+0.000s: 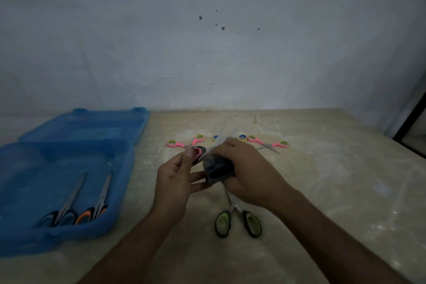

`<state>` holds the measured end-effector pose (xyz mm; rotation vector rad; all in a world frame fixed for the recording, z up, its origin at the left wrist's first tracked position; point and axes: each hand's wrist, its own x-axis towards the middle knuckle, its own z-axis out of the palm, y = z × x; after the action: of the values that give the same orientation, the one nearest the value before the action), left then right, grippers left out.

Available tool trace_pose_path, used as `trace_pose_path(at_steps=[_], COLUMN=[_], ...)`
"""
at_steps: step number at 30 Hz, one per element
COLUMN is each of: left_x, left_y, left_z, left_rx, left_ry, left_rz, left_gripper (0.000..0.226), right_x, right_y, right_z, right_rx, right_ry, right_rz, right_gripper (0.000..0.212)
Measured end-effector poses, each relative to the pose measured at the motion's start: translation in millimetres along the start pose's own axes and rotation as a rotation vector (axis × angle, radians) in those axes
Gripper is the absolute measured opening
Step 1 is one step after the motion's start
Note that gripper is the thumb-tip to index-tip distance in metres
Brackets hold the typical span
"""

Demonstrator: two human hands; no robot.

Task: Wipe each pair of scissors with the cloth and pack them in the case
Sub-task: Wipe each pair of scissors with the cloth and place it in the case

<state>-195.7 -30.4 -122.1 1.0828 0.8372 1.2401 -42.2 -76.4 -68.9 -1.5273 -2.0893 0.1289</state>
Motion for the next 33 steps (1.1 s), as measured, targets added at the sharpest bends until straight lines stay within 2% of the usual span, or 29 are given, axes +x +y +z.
trace_pose_path(at_steps=[3,6,10,13,15,17,18,21,24,25,27,29,33], left_x=[-2.5,-3.2,1.2,0.1,-2.0,-3.3,-3.1,-0.4,2.2,2.6,2.8,0.8,-3.9], left_y=[-1.9,-0.8,3.8,4.1,5.9,4.9,5.1,5.5,5.7,5.6,6.8,8.4,10.0], left_z=[3.5,3.0,-2.1,-2.2,1.3,3.6,3.6,-1.1,-4.7,-5.2,-4.0,-1.4,0.4], left_rx=[0.02,0.026,0.001,-0.013,-0.046,-0.039,-0.031,-0.051,-0.035,-0.045,-0.069,-0.065,-0.014], left_ry=[-0.028,-0.011,0.04,0.024,0.009,-0.003,0.003,0.038,0.044,0.051,0.046,0.043,0.001], left_rz=[0.013,0.021,0.018,0.023,0.013,0.012,0.017,0.025,0.023,0.015,0.012,0.013,0.059], left_gripper=[0.028,0.03,0.033,0.03,0.034,0.039,0.038,0.036,0.033,0.033,0.035,0.036,0.036], right_x=[16.3,14.2,-2.3,-0.7,5.3,10.3,10.3,-0.6,-6.1,-6.4,-8.3,-10.7,-8.4], right_y=[-6.6,-15.1,-22.1,-19.0,-15.6,-15.9,-18.8,-24.4,-12.9,-8.2,-1.6,0.5,3.3], right_z=[-2.4,18.5,28.9,13.9,3.2,8.2,16.0,41.5,30.2,21.0,4.1,-0.7,0.0], right_rx=[-0.106,-0.214,-0.293,-0.147,-0.043,-0.12,-0.174,-0.279,-0.21,-0.12,0.006,-0.007,-0.032], right_ry=[0.152,0.118,0.015,-0.033,0.117,0.28,0.297,0.136,-0.015,-0.01,0.113,0.181,0.116], right_rz=[-0.015,-0.088,-0.192,-0.137,-0.073,-0.061,-0.074,-0.183,-0.217,-0.181,-0.099,-0.082,-0.089], right_gripper=[0.051,0.05,0.032,0.036,0.046,0.053,0.052,0.039,0.038,0.04,0.048,0.053,0.05])
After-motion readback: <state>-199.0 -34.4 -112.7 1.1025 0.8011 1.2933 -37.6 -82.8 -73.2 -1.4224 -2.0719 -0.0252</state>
